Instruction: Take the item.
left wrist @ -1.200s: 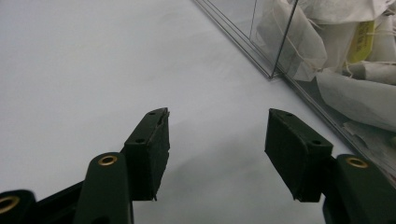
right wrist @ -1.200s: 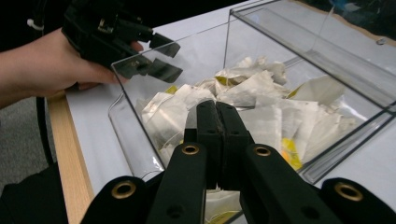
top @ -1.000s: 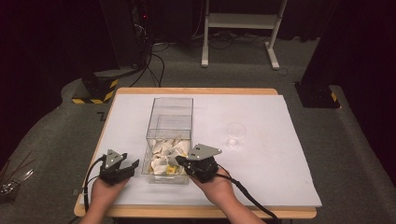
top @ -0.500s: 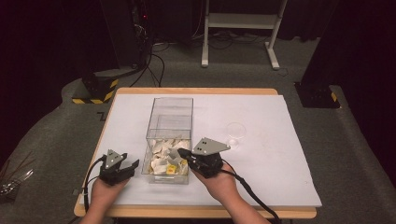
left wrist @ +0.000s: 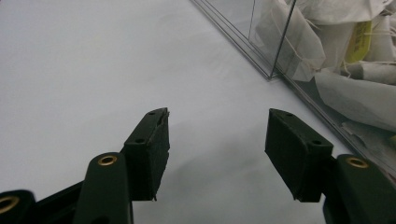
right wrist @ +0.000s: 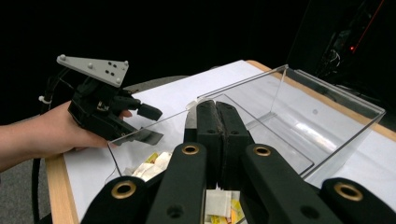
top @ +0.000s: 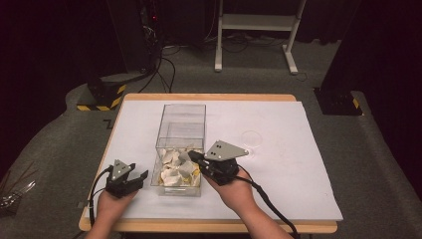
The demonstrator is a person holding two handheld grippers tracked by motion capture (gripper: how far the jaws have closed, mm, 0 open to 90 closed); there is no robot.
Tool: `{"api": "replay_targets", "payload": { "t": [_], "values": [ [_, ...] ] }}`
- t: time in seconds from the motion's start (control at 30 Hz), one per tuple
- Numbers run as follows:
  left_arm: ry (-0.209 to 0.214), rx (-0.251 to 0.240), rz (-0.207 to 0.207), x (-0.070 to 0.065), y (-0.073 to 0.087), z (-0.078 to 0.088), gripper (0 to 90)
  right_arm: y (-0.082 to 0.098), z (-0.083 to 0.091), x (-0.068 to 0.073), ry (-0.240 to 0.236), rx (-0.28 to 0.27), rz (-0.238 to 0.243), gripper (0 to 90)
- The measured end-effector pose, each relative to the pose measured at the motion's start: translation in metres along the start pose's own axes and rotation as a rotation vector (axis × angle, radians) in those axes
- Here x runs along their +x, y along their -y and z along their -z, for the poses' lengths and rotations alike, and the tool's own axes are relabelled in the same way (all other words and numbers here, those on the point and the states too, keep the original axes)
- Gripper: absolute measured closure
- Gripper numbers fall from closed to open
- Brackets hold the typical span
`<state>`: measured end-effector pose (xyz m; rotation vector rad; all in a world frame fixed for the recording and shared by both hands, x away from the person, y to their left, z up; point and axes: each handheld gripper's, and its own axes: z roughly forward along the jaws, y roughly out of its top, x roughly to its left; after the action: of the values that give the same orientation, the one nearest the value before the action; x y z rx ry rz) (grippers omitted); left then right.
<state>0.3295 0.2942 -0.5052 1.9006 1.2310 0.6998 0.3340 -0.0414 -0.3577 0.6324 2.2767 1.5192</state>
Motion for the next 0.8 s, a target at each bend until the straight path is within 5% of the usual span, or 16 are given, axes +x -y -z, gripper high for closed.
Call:
{"api": "replay_targets", "payload": {
  "t": [0.8],
  "values": [
    [0.000,-0.004,0.001,0.000,0.000,0.000,40.1,-0.032,0.014,-0.007,0.038,-0.059,0.041,89.1]
  ]
}}
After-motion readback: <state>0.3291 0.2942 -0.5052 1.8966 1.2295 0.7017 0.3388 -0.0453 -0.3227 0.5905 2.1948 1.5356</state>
